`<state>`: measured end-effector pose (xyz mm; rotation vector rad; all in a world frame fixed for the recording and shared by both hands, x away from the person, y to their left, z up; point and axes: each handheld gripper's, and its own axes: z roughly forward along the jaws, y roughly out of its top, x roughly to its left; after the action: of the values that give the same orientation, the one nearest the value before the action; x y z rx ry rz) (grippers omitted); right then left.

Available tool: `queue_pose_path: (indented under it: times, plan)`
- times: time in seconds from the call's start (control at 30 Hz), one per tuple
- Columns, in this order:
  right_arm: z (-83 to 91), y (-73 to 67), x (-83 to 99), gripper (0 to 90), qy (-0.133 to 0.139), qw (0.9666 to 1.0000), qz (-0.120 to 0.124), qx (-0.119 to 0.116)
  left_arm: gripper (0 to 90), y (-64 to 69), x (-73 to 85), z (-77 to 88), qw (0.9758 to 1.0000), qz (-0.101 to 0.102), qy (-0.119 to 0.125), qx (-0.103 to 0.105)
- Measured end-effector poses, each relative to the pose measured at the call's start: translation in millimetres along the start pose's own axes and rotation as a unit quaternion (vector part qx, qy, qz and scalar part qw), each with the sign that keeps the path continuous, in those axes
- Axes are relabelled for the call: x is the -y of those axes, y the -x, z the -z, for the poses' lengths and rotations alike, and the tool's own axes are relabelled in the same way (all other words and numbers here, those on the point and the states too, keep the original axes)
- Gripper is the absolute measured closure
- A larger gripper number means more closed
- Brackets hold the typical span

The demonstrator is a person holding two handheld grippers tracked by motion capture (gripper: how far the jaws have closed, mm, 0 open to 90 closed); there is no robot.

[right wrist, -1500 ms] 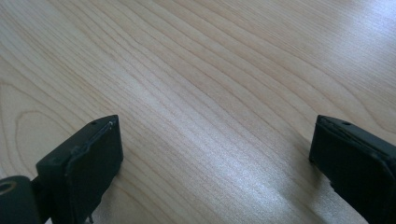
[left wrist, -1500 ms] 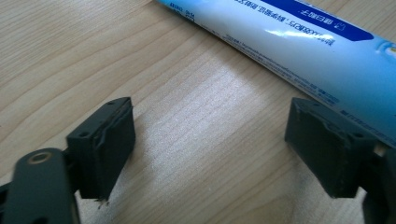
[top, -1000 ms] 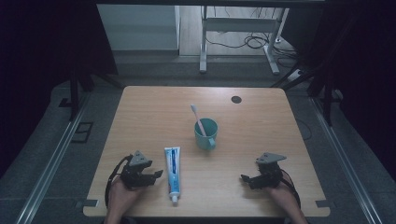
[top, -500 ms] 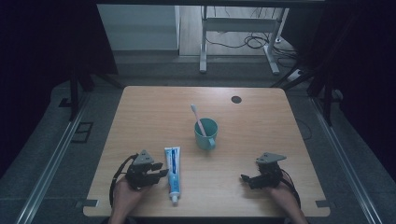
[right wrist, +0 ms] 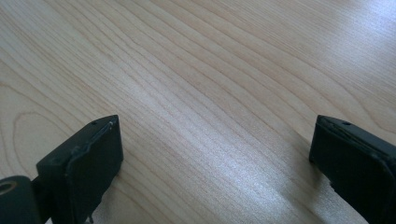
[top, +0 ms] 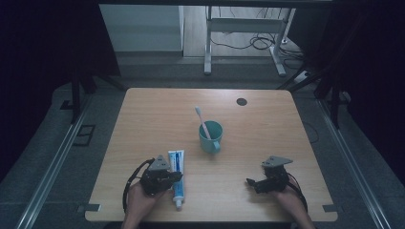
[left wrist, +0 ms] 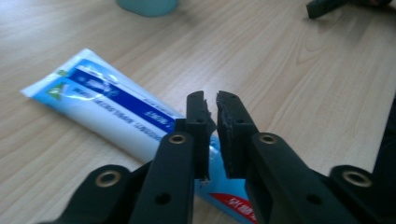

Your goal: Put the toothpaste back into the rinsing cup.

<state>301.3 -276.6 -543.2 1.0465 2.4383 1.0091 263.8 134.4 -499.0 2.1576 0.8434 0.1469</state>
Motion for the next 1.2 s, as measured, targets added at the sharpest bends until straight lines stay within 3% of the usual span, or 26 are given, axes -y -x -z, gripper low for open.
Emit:
queue_pose_path:
  times: [0.23, 0.5, 1.2]
  plan:
    - [0.0, 0.0, 0.0, 2.7, 0.0, 1.0, 0.0, 0.0, 89.4, 10.4, -1.7, -11.0, 0.9995, -0.011, -0.027, 0.016]
    - [0.0, 0.0, 0.0, 2.7, 0.0, 1.0, 0.0, 0.0, 89.4, 20.3, -1.3, -19.5, 0.9979, -0.02, -0.061, 0.007]
    - [0.0, 0.0, 0.0, 2.7, 0.0, 1.0, 0.0, 0.0, 89.6, 8.5, 5.1, -10.2, 0.9951, -0.016, -0.095, -0.024]
